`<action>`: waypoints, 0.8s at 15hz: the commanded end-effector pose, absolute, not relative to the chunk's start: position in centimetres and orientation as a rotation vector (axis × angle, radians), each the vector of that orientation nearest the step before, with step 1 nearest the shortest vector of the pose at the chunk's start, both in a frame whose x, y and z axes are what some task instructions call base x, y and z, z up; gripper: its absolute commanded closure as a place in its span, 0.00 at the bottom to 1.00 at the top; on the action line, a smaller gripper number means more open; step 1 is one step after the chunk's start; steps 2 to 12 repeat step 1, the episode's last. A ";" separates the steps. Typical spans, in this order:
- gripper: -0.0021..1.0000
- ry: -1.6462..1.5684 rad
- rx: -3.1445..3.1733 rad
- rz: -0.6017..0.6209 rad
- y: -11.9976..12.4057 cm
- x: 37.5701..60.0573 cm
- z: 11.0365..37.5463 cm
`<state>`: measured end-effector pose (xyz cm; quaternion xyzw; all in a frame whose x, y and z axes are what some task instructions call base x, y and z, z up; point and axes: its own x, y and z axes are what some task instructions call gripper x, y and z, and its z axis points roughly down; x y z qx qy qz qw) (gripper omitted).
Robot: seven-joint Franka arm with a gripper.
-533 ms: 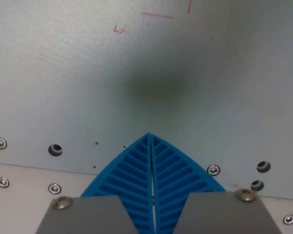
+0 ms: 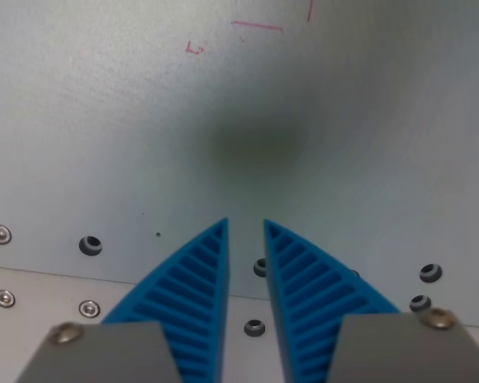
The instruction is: Open gripper
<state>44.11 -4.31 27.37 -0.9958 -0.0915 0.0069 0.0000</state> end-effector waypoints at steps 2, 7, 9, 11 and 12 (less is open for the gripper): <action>0.00 -0.287 -3.129 0.013 -4.3 44.1 27.6; 0.00 -0.287 -3.129 0.013 -4.3 44.1 27.6; 0.00 -0.287 -3.129 0.013 -4.3 44.1 27.6; 0.00 -0.287 -3.129 0.013 -4.3 44.1 27.6; 0.00 -0.287 -3.129 0.013 -4.3 44.1 27.6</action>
